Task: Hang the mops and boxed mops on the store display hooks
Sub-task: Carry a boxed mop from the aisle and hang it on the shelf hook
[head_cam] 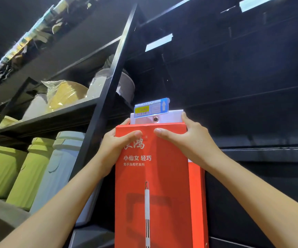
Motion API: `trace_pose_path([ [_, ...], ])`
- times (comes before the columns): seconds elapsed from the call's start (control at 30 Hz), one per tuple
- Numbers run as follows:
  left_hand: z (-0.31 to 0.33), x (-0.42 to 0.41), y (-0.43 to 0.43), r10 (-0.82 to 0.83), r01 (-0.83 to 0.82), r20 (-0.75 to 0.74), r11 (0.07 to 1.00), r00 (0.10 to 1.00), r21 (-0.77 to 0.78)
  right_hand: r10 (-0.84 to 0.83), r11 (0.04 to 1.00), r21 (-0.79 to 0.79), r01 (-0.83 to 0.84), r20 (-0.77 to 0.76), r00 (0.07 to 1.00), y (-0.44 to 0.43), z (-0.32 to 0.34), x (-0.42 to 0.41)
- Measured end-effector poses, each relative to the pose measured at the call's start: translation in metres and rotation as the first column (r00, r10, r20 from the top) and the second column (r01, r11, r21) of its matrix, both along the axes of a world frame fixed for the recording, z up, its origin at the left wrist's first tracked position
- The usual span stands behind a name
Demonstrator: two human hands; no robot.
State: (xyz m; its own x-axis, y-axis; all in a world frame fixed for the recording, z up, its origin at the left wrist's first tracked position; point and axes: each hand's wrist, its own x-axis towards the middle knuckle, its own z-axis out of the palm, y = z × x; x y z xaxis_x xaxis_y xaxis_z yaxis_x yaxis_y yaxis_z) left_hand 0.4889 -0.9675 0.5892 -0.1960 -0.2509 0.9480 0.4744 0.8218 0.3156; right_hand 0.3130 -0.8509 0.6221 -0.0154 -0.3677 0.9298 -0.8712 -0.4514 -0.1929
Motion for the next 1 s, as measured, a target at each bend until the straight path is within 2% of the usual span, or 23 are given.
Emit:
trace_pose_path([
  [0.2, 0.001, -0.004, -0.017, -0.035, 0.035, 0.023, 0.999, 0.999, 0.021, -0.028, 0.999, 0.023, 0.028, -0.023, 0.999, -0.010, 0.002, -0.002],
  [0.33, -0.002, -0.012, -0.024, -0.064, 0.063, 0.011, 0.996, 0.998, 0.065, -0.049, 0.998, 0.046, 0.048, 0.015, 0.999, -0.021, 0.000, -0.012],
  [0.5, -0.007, -0.036, -0.040, -0.059, 0.050, 0.088, 0.993, 0.994, 0.107, -0.102, 0.988, 0.121, 0.093, 0.071, 0.992, -0.039, -0.008, -0.036],
  [0.73, -0.008, -0.076, -0.060, 0.039, -0.046, 0.032, 0.965, 0.999, 0.257, -0.128, 0.983, 0.148, 0.107, 0.141, 0.982, -0.062, -0.012, -0.067],
  [0.87, -0.018, -0.105, -0.067, 0.080, -0.071, -0.019, 0.950, 0.997, 0.305, -0.206, 0.975, 0.110, 0.192, 0.133, 0.969, -0.073, -0.019, -0.084],
  [1.0, -0.024, -0.129, -0.083, 0.072, -0.062, -0.020, 0.946, 0.997, 0.319, -0.296, 0.951, 0.152, 0.269, 0.202, 0.933, -0.091, -0.030, -0.097],
])
